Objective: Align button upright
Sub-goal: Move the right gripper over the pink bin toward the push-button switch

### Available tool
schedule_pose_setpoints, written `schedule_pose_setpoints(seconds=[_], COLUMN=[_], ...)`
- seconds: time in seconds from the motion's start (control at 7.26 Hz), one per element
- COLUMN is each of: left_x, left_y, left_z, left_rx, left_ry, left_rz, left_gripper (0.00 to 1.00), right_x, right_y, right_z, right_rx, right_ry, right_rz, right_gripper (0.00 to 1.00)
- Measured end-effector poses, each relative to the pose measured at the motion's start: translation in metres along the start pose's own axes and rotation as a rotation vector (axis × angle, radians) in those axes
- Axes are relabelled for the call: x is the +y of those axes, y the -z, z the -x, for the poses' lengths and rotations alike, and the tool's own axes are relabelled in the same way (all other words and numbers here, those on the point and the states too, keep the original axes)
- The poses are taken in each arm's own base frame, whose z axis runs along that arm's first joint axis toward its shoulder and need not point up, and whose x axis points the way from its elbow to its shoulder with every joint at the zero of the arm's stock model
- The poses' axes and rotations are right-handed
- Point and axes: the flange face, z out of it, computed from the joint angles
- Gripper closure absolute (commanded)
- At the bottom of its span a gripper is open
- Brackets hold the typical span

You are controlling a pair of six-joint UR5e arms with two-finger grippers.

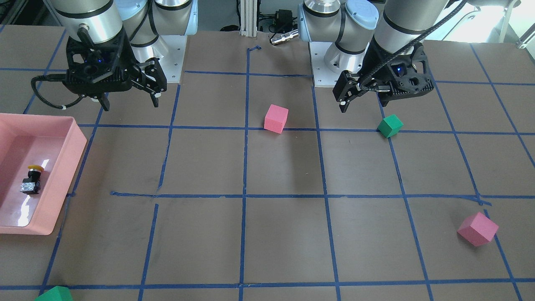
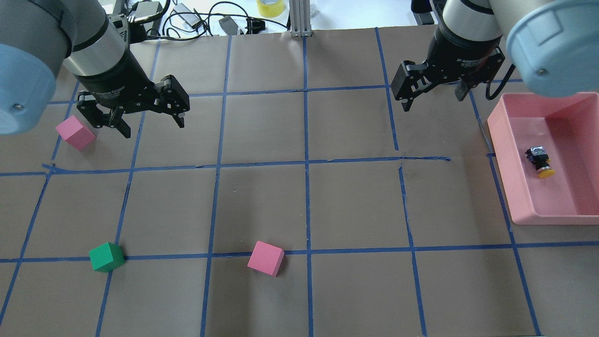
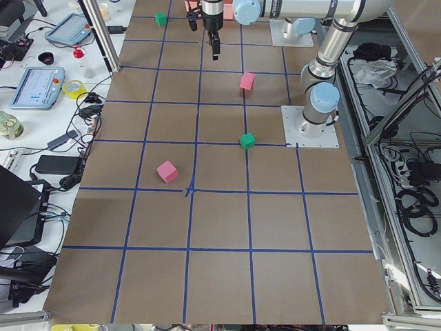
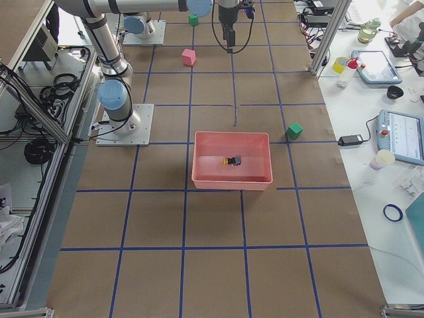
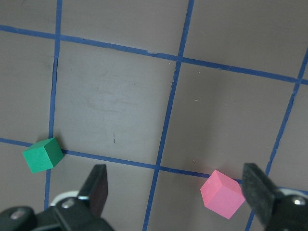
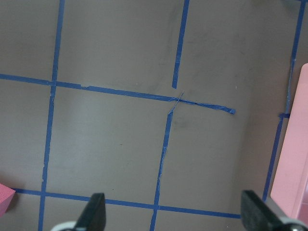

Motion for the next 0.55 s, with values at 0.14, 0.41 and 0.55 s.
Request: schedule_pose_setpoints(seconds=[0.14,0.41,0.55], left_x=[0.001,0.004,0.005], left_y=[0.001,0.004,0.006], left_z=[0.0,0.001,0.001], left_rx=[0.0,-0.001,-0.004], left_ry=[-0.005,-0.078,-0.146], left_rz=[-0.001,-0.008,-0.002], left_gripper=[0.0,0.0,0.0], right_x=[-0.001,-0.006,-0.012], right_y=[-0.002,-0.006,-0.012], right_z=[-0.001,-0.017,-0.048], right_rx=[0.001,0.0,-0.003], right_ry=[0.001,-0.01,-0.046], right_rz=[0.002,0.001,0.009], right_gripper=[0.0,0.0,0.0])
